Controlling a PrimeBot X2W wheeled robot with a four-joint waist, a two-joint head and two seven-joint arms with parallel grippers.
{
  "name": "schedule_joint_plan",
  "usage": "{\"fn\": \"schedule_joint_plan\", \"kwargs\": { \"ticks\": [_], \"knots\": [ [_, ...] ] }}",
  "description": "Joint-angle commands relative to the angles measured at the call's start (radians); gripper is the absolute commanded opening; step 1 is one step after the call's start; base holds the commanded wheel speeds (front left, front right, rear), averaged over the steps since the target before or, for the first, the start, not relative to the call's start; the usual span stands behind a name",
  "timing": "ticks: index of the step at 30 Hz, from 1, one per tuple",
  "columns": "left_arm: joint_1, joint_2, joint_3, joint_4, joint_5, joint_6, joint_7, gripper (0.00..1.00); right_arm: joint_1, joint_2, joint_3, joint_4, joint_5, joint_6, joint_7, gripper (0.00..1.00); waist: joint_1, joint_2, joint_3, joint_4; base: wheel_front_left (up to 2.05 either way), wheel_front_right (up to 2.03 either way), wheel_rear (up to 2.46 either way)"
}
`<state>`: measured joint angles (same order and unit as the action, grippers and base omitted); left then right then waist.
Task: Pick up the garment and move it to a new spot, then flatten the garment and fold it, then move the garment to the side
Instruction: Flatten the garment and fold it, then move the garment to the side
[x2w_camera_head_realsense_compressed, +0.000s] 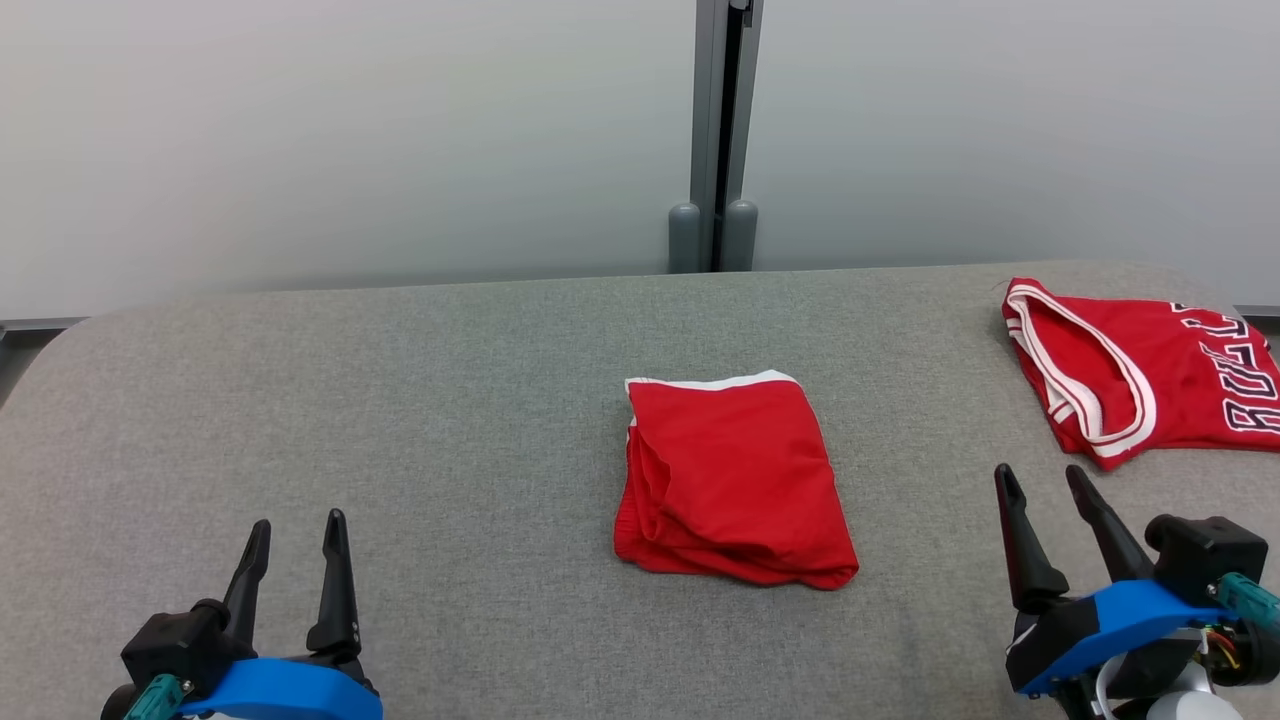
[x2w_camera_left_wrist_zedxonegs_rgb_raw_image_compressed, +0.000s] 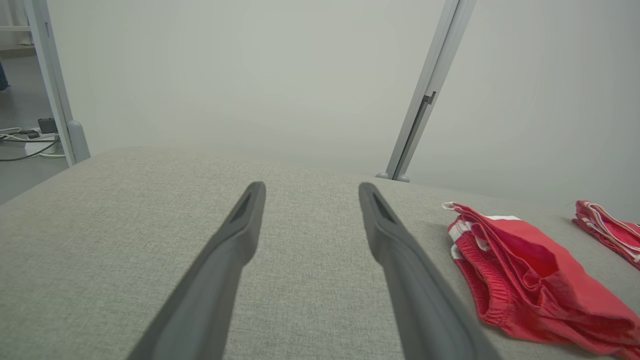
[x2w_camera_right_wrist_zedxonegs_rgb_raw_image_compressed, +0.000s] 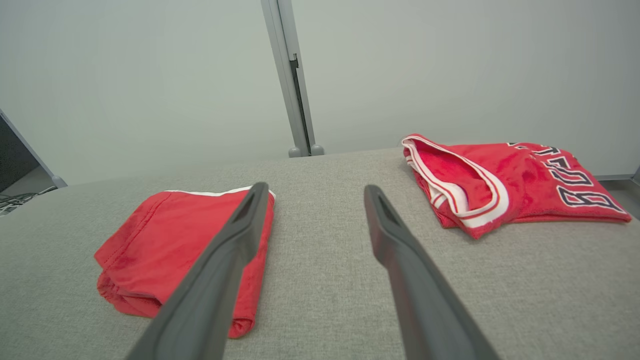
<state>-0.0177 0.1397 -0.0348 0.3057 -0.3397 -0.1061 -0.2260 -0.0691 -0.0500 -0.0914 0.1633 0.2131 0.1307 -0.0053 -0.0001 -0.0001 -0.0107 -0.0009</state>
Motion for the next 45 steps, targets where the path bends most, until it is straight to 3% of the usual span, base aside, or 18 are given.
{"fn": "schedule_joint_plan", "kwargs": {
  "ticks": [1,21,28,35,45],
  "knots": [
    [0.005,0.005,0.001,-0.006,-0.001,0.005,0.003,1.00,0.019,-0.002,0.002,-0.008,-0.003,0.000,0.005,1.00,0.0001,0.0001,-0.002,-0.002,0.00,0.00,0.00],
    [0.027,0.011,-0.022,-0.041,-0.013,0.022,0.024,1.00,0.026,-0.002,0.018,-0.009,0.011,0.000,0.031,1.00,0.0001,0.0001,0.007,-0.010,0.00,0.00,0.00],
    [0.007,0.022,-0.024,-0.061,-0.013,0.029,0.028,1.00,-0.084,-0.002,0.085,0.008,-0.016,0.000,0.110,1.00,0.0001,0.0001,0.039,-0.013,0.00,0.00,0.00],
    [-0.035,0.023,-0.048,-0.076,-0.011,0.020,0.035,1.00,-0.282,-0.002,0.096,0.165,0.075,0.000,0.274,1.00,0.0001,0.0001,0.088,0.013,0.00,0.00,0.00],
    [-0.091,0.031,-0.068,-0.089,-0.006,0.013,0.031,1.00,-0.483,-0.002,0.088,0.486,0.071,0.000,0.346,1.00,0.0001,0.0001,0.158,0.068,0.00,0.00,0.00]
  ]
}}
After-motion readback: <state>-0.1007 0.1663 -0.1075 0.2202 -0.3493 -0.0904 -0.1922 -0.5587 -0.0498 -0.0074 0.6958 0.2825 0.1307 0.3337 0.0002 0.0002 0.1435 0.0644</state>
